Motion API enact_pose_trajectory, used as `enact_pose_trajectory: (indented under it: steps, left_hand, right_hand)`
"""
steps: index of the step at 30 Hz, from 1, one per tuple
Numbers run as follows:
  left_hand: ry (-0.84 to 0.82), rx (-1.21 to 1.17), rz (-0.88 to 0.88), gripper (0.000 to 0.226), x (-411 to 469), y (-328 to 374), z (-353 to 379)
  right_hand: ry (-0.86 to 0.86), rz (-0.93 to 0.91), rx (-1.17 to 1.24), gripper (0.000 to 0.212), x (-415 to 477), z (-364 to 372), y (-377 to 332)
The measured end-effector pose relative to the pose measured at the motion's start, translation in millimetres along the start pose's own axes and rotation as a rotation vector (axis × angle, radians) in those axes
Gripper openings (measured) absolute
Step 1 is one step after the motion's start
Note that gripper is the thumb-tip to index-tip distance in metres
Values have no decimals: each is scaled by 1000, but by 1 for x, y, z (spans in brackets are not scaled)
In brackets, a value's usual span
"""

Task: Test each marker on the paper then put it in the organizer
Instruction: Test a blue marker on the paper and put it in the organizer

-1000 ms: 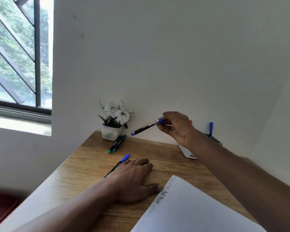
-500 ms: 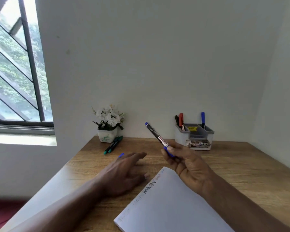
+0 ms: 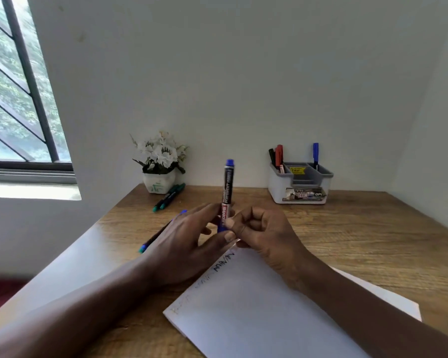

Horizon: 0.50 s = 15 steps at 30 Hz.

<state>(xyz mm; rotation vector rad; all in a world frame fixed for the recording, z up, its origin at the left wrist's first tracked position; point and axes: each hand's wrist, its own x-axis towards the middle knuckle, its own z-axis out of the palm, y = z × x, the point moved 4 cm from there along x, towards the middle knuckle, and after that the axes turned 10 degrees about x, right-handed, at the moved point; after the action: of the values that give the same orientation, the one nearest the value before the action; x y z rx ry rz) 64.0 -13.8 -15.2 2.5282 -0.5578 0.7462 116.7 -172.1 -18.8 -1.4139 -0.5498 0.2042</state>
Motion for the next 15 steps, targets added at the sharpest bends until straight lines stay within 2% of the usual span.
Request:
enact_pose_trajectory:
  steps: [3, 5, 7, 9, 13, 15]
  left_hand:
    - [-29, -47, -32, 11, 1, 1, 0]
    - [-4, -54, -61, 11, 1, 1, -1]
    - [-6, -50, -86, 14, 0, 0, -1]
    - [-17, -36, -93, 13, -1, 1, -1]
    - [30, 1, -49, 19, 0, 7, -4]
    - [38, 0, -37, 20, 2, 10, -4]
  right_hand:
    - [-14, -125, -165, 9, 0, 0, -6]
    - [14, -177, -219, 8, 1, -1, -10]
    - [57, -182, -153, 8, 3, -6, -14]
    - [100, -145, -69, 17, 6, -10, -13]
    - [150, -47, 208, 23, 11, -9, -6]
    - [151, -49, 271, 28, 12, -7, -7]
